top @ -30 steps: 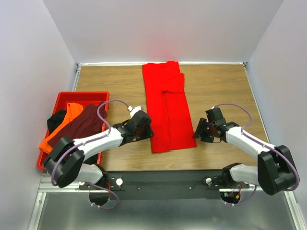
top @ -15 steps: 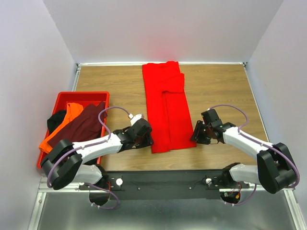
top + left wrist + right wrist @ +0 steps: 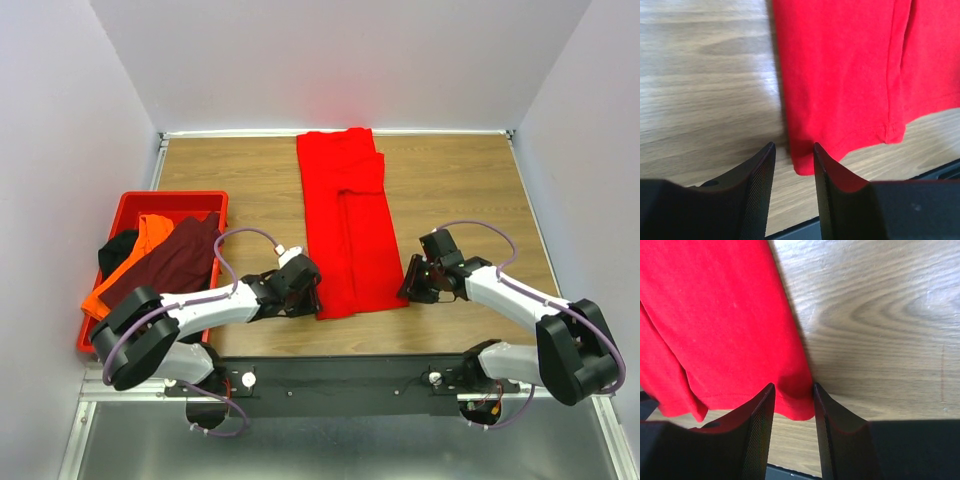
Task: Fold and stack the t-shirts
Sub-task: Fold the tshirt
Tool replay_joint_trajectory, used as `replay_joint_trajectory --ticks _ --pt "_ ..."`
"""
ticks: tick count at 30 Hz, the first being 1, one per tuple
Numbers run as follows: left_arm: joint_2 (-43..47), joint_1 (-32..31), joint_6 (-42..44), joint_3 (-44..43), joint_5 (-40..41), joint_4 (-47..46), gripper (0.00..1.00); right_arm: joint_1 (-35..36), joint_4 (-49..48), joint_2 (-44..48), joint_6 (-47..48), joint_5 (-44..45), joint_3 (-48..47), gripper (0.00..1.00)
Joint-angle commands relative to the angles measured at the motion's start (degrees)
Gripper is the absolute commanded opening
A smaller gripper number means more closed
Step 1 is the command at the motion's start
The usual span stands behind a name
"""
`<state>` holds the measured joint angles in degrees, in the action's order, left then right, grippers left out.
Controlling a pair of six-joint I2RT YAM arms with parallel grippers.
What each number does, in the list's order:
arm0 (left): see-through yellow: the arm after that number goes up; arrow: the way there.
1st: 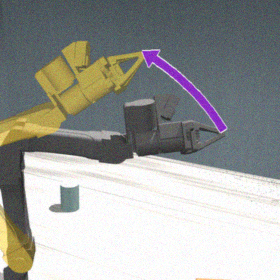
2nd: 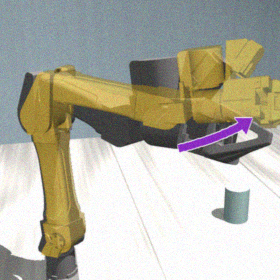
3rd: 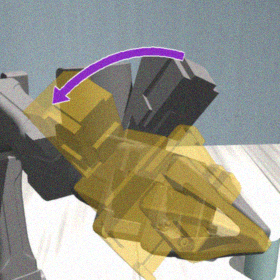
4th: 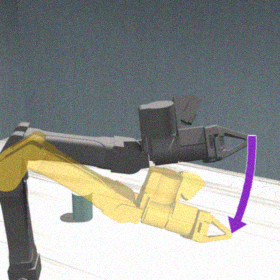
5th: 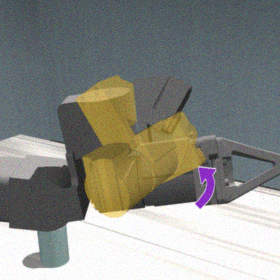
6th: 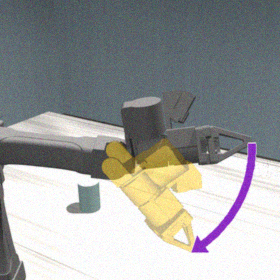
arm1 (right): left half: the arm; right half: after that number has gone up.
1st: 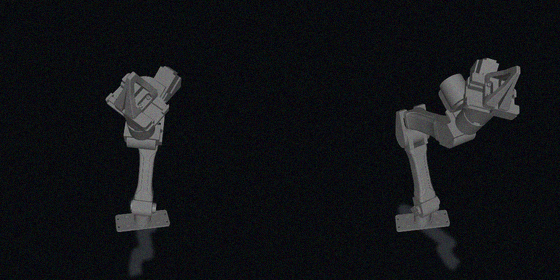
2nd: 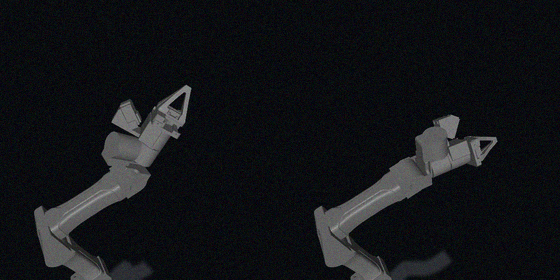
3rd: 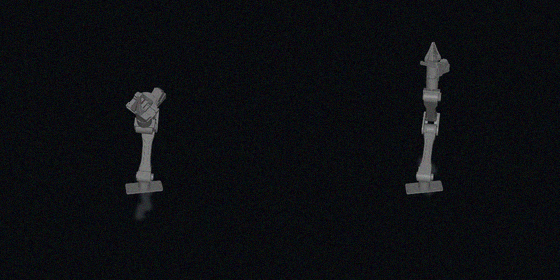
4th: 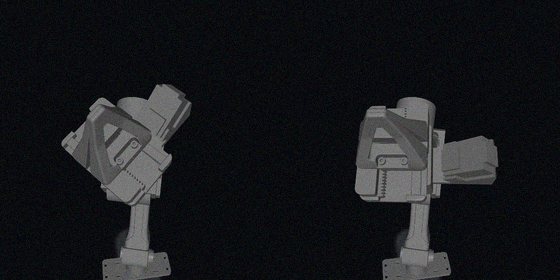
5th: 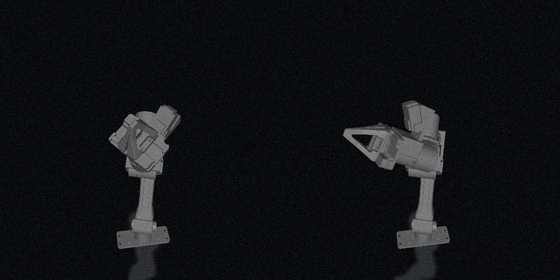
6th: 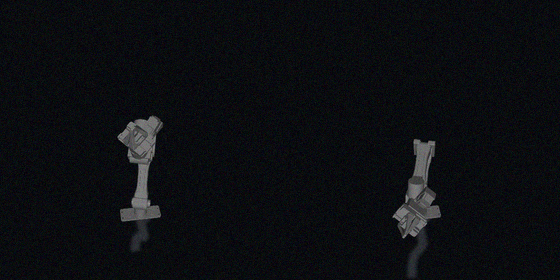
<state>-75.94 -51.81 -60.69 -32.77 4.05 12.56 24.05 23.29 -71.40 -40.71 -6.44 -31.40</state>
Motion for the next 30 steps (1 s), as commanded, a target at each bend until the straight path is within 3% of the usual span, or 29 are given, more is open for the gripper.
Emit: replay_joint_trajectory --ticks 1,8,11,17,24,30 --pt "-1.0 -1.3 -0.7 0.6 -0.8 -0.4 0.43 0.6 4.1 -0.1 -0.3 -1.4 2.1 0.44" --pt "-3.5 -1.7 0.0 -0.3 -1.2 -1.7 0.36 1.2 4.2 -1.0 -0.7 -1.9 2.4 0.43" --pt "-3.8 -1.7 -0.1 -0.9 -0.8 -1.0 0.24 1.7 3.9 -1.5 -0.7 -2.1 2.0 0.26" --pt "-3.2 -1.7 2.9 -5.4 1.1 4.2 0.0 4.5 4.0 -1.6 -2.1 -2.2 -0.3 0.04" --pt "0.1 -1.6 5.9 -6.9 1.8 12.8 0.0 13.2 6.0 1.3 -6.5 -0.2 -0.2 0.0" --pt "4.7 -2.0 4.5 -1.5 -2.8 12.1 0.0 21.6 7.6 3.4 -11.1 3.0 0.1 0.01"
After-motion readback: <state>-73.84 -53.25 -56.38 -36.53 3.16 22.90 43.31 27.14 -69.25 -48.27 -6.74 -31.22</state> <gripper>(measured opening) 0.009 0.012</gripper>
